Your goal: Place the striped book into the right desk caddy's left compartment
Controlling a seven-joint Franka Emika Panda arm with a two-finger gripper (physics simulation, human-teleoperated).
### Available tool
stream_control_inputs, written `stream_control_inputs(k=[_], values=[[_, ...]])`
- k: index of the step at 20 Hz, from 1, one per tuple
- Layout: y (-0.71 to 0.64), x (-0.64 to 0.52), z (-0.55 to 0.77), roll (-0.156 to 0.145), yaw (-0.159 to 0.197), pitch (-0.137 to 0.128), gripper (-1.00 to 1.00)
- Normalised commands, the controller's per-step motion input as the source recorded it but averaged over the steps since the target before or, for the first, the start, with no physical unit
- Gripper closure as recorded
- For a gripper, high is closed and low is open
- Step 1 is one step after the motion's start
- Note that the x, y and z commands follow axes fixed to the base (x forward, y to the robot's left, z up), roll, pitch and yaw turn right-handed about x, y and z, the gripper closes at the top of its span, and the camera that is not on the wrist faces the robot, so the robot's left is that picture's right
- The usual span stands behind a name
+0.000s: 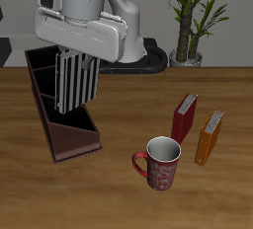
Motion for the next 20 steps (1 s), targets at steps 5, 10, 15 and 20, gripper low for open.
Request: stream_control_inputs(k=[5, 10, 15, 20], values=[[-0.09, -0.38, 0.39, -0.026, 0.017, -0.034, 1.0], [-0.08, -0.46, 0.21, 0.01, 0.051, -0.006, 1.0], [-0.06, -0.34, 0.05, 0.007, 0.04, 0.001, 1.0], [-0.25, -0.31, 0.02, -0.04, 0.042, -0.025, 1.0]])
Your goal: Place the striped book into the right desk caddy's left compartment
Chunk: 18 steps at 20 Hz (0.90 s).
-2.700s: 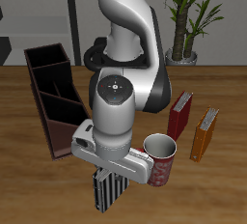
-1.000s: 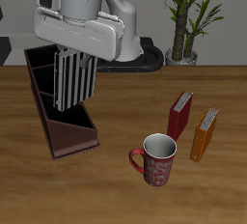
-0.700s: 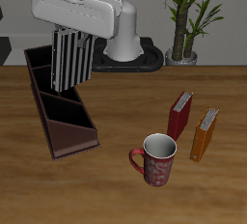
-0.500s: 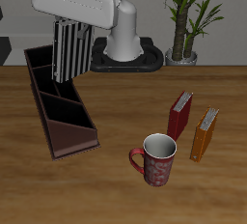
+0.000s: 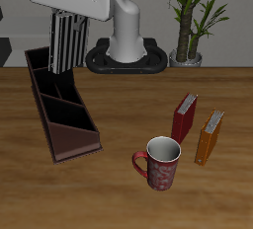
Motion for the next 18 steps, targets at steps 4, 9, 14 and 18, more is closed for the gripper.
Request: stream_control_inputs(k=[4, 9, 14, 18], values=[[-0.11, -0.14, 0.02, -0.022, 0.021, -0.015, 1.0], [-0.37, -0.24, -0.04, -0.053, 0.034, -0.003, 1.0], [-0.17, -0.13, -0.21, -0.028, 0.015, 0.013, 1.0], [-0.03, -0.09, -0.28, -0.003, 0.036, 0.021, 1.0]])
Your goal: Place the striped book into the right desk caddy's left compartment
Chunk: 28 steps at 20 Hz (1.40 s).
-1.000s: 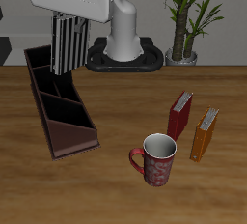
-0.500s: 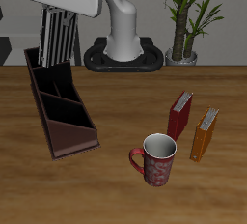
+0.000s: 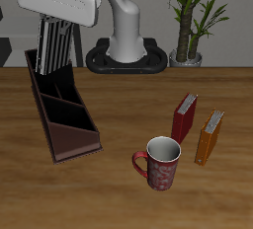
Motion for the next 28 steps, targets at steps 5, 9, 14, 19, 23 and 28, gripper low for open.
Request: stream_control_inputs(k=[5, 9, 14, 19, 23, 28], values=[[0.04, -0.13, -0.16, 0.018, 0.023, 0.01, 1.0], [0.08, -0.06, -0.05, 0.006, 0.052, -0.026, 1.0], [-0.05, 0.05, -0.08, -0.013, 0.005, -0.005, 1.0], [-0.01, 0.12, -0.15, -0.003, -0.01, 0.023, 1.0], [0.07, 0.07, -0.21, 0.017, -0.007, 0.03, 1.0], [0.11, 0.11, -0.23, 0.031, 0.018, 0.023, 1.0]])
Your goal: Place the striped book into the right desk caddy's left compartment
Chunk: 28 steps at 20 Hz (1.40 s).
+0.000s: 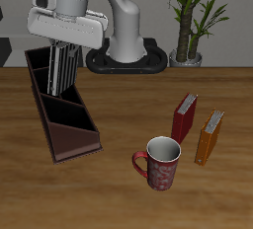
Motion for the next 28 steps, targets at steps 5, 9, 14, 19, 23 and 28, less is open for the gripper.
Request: stream_control_inputs(k=[5, 9, 14, 19, 23, 28], values=[[0.04, 0.08, -0.14, 0.017, 0.008, 0.01, 1.0], [0.02, 0.1, -0.16, 0.01, 0.001, 0.012, 1.0], [-0.05, 0.1, -0.16, -0.006, -0.011, 0.018, 1.0], [-0.02, 0.1, -0.21, -0.002, 0.008, 0.017, 1.0], [0.0, 0.09, -0.19, -0.009, -0.015, 0.031, 1.0], [-0.06, 0.1, -0.32, -0.008, -0.001, 0.045, 1.0]])
